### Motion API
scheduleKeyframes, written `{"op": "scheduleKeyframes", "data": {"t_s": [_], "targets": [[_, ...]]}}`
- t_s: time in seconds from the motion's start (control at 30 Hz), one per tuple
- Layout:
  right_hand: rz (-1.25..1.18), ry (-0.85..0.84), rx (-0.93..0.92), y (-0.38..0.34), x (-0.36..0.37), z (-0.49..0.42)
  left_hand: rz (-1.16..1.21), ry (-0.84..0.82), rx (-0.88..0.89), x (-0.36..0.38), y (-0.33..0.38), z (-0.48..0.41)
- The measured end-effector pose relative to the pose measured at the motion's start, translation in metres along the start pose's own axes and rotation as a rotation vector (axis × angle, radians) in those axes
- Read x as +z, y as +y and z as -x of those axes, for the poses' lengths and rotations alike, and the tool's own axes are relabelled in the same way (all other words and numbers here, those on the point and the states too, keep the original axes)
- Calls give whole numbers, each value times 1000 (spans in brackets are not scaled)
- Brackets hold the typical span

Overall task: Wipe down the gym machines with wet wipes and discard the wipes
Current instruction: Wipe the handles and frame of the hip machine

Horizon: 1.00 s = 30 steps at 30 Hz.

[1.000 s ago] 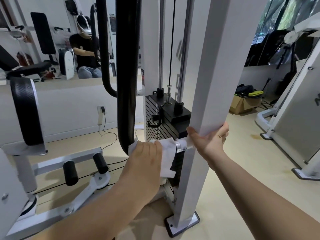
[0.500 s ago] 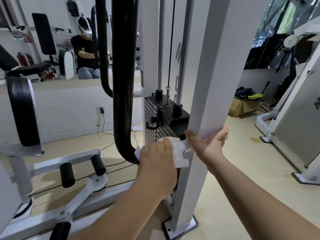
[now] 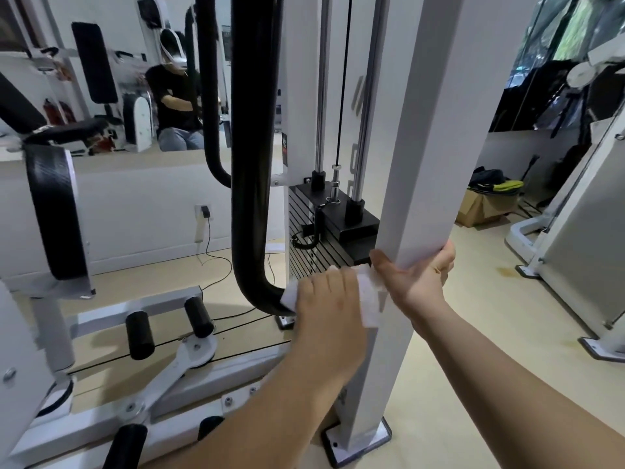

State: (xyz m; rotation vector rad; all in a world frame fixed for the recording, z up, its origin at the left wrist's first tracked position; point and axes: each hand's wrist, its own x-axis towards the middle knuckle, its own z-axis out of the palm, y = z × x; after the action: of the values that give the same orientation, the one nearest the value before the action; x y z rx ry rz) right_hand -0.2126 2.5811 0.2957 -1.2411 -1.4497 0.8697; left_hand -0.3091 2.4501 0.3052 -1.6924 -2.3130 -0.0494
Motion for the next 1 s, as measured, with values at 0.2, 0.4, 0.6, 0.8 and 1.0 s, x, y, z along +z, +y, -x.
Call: {"op": "scheduleKeyframes", "data": {"t_s": [0.2,0.4,0.6,0.8,1.0], "targets": [[39,22,-13,5,5,-4,-181,8,50,7,-27,17],[24,13,6,1,3,-1,77,-34,-14,-6,-1,-26],[24,29,-1,1,5,2,-47,90,83,22,-30,36],[23,40,-2,1,7,1,125,-104,5,-20,-13,-31],[28,47,8,-3,6,4,211,99,7,10,-5,8]]}}
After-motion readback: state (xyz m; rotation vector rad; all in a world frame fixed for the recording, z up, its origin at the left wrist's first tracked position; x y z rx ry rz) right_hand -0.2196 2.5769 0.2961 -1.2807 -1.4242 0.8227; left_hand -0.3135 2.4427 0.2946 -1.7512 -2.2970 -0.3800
